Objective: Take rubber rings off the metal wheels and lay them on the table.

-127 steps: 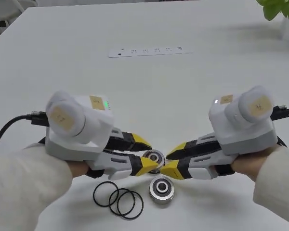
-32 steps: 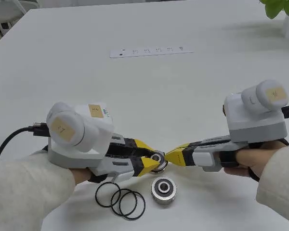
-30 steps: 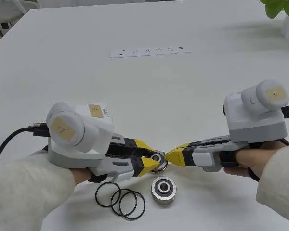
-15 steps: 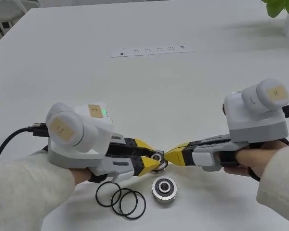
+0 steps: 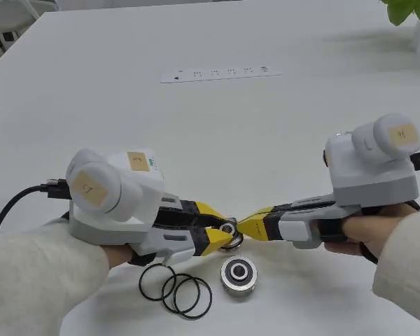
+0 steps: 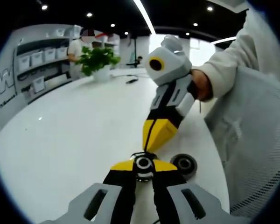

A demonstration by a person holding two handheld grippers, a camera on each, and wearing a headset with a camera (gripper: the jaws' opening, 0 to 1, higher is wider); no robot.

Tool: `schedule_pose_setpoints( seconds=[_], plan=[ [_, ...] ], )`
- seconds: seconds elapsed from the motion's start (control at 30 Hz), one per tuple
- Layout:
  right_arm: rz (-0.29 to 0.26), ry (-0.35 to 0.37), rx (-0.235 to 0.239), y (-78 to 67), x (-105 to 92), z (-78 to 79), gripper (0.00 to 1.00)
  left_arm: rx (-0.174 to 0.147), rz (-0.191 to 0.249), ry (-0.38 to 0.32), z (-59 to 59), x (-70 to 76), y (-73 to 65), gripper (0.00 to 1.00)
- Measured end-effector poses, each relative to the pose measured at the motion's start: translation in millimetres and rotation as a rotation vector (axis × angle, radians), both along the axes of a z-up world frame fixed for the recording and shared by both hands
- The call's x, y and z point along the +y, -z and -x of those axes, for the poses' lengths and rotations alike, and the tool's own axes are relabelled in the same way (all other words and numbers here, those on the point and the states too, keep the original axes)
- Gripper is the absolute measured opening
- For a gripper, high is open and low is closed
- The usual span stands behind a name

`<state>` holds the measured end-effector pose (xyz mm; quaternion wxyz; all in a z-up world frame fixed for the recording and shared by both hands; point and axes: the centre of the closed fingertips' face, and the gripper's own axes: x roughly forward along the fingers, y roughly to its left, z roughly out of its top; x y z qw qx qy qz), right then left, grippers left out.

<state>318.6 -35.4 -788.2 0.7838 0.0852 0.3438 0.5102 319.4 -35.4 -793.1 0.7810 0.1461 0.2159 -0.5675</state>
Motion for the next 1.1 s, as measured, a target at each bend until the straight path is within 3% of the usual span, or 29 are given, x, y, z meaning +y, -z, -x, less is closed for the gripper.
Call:
schedule_pose_setpoints(
  seconds=[0.7, 0.77, 0.87, 1.1],
  plan=[
    [-0.034, -0.028, -0.015, -6.5, 5.0, 3.3, 0.0, -0.005, 0.002, 0.001, 0.5, -0.4, 0.1, 0.14],
    [-0.087, -0.022, -0.023, -16.3, 8.9, 2.3, 0.0, -0.006, 0.002, 0.001, 0.4, -0.4, 0.1, 0.14],
    [-0.056, -0.02, -0.033, -13.6, 6.4, -0.2, 0.0, -0.006, 0.002, 0.001, 0.3, -0.6, 0.0, 0.14],
    [-0.052, 0.002, -0.009, -9.1, 2.8, -1.5, 0.0, -0.018, -0.004, -0.002, 0.8, -1.4, -0.2, 0.14]
  ],
)
